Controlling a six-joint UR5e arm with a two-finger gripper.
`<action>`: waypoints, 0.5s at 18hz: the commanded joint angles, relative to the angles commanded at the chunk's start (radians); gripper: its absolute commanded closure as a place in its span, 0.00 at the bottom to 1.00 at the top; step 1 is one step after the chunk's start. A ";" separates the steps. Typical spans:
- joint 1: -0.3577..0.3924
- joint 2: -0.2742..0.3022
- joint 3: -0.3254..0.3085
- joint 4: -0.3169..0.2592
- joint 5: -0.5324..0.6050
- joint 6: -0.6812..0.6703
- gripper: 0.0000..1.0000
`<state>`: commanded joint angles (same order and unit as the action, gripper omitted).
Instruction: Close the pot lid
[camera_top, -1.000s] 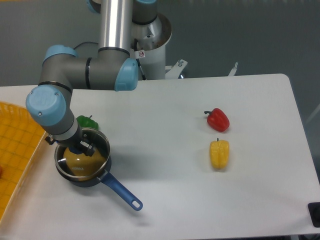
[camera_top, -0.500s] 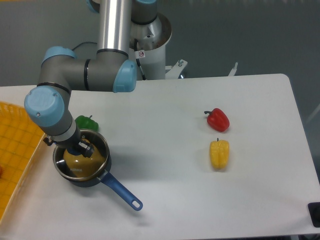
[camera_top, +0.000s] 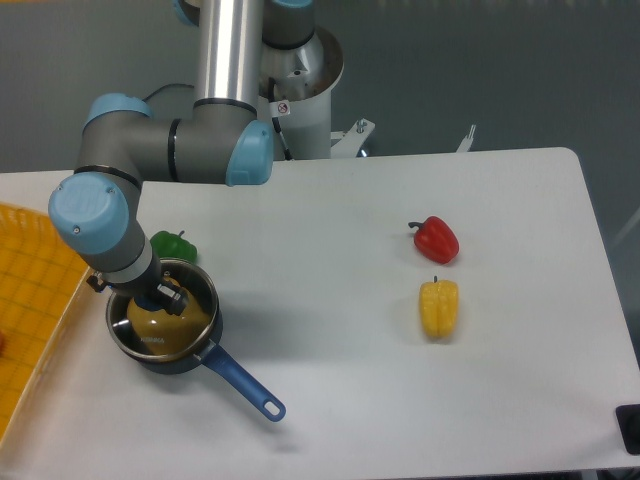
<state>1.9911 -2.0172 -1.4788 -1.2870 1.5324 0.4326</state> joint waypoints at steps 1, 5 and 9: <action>0.000 -0.002 0.000 0.000 0.000 0.000 0.77; 0.000 -0.005 0.000 -0.002 0.000 0.000 0.77; 0.000 -0.006 0.000 0.000 0.000 0.000 0.76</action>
<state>1.9911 -2.0233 -1.4788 -1.2870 1.5324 0.4326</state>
